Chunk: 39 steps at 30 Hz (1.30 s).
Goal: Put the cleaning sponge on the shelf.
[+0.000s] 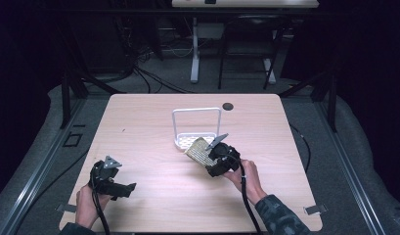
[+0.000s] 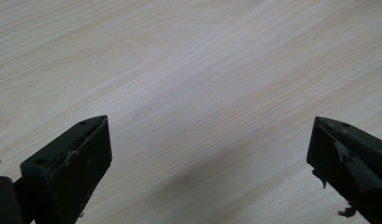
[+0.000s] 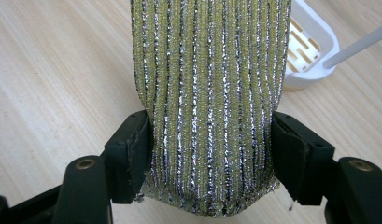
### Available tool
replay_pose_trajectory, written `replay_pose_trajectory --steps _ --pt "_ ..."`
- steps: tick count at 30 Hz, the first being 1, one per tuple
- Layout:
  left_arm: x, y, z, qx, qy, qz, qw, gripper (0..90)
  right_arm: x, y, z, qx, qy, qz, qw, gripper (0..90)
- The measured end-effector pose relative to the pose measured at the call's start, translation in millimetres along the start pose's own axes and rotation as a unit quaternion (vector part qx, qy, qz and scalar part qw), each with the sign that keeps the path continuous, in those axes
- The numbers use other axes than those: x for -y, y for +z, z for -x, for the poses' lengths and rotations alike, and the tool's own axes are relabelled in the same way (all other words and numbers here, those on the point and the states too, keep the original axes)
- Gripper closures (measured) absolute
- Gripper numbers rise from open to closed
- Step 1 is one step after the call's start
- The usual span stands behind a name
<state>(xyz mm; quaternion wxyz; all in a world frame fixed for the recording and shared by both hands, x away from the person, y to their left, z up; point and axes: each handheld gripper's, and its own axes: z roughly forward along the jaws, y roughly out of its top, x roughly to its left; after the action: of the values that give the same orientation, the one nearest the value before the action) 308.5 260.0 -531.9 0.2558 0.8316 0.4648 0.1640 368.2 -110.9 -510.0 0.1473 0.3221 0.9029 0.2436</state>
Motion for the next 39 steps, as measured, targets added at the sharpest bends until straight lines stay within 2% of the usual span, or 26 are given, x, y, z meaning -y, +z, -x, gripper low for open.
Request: replay_pose_trajectory --steps 10,27,35,39 --pt "0.0 0.0 0.5 0.000 0.000 0.000 1.0000 0.1 -6.9 6.4 5.2 0.022 -0.004 -0.006 0.9997 33.3" --pt "0.6 -0.3 -0.2 0.000 -0.001 0.004 1.0000 0.1 -23.2 20.0 10.7 0.040 -0.010 -0.009 0.9991 33.4" --pt "1.6 -1.0 0.3 -0.003 0.001 0.004 1.0000 0.1 -33.0 28.4 15.2 0.043 -0.003 -0.012 0.9990 33.4" --pt "1.3 -0.8 0.4 -0.002 0.002 0.004 1.0000 0.1 -39.0 33.0 16.7 0.053 -0.005 -0.013 0.9985 33.3"
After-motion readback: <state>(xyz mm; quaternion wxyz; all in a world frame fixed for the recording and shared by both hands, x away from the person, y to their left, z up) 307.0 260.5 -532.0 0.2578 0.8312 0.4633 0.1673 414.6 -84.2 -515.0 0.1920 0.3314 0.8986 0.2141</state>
